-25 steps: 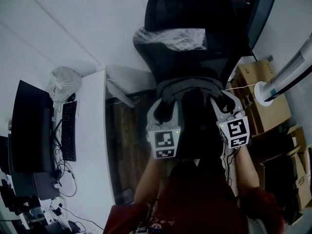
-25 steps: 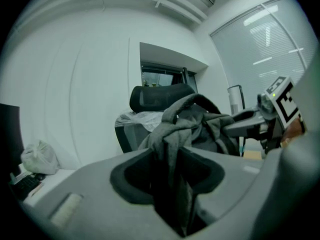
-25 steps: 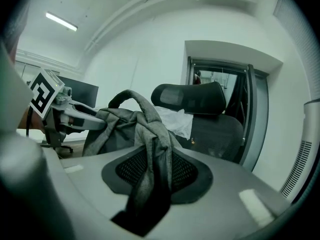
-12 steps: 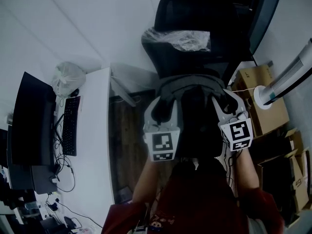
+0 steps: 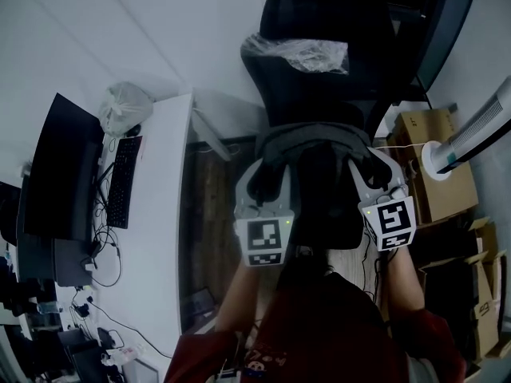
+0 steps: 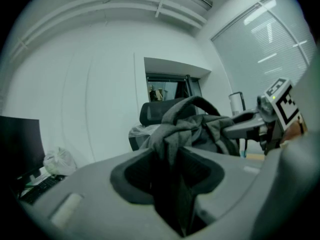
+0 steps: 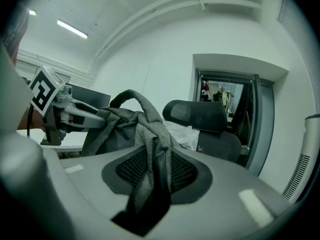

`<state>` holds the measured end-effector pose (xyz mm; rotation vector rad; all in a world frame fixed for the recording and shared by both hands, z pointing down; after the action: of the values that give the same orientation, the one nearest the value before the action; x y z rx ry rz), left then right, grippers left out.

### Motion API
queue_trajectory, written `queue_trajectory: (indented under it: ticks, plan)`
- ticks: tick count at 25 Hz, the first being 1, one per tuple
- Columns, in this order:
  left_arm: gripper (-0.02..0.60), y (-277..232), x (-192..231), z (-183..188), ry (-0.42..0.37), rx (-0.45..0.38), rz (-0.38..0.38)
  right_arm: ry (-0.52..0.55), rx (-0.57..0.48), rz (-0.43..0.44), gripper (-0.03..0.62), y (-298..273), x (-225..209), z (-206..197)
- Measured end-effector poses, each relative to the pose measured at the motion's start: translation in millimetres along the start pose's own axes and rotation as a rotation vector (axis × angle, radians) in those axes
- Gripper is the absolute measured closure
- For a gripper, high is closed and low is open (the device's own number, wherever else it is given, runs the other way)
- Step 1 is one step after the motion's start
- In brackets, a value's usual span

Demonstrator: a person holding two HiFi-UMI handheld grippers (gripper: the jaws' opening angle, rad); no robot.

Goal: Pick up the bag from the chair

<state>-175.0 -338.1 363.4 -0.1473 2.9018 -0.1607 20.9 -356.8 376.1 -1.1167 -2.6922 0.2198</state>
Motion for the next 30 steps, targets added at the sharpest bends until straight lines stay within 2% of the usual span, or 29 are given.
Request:
queue_trajectory:
  ticks: [7,15,22,30]
  plan:
    - [0.430,59,-32,-2,-0.005,0.010,0.028,0.009,-0.018,0.034,0.465,55,23,-13]
    - [0.434,122,-51,-4,0.012,0.029,0.069,0.007,-0.011,0.087,0.465,100,54,-20]
    - [0.442,152,-43,-12,0.033,0.042,0.066,-0.004,-0.010,0.097,0.465,110,81,-23]
    - [0.446,171,-13,-31,0.043,0.013,0.028,0.008,-0.016,0.055,0.465,102,121,-19]
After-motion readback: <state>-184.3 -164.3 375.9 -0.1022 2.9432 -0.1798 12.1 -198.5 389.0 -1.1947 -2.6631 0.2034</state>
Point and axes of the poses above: the fingertips, and each gripper's own axes: y backward along the fingers, x to its left, z out of its top, the point moved 5 cm from there along y, backward along the fingers, and after that the axes turned 13 degrees about z, right-handed, at the moved point
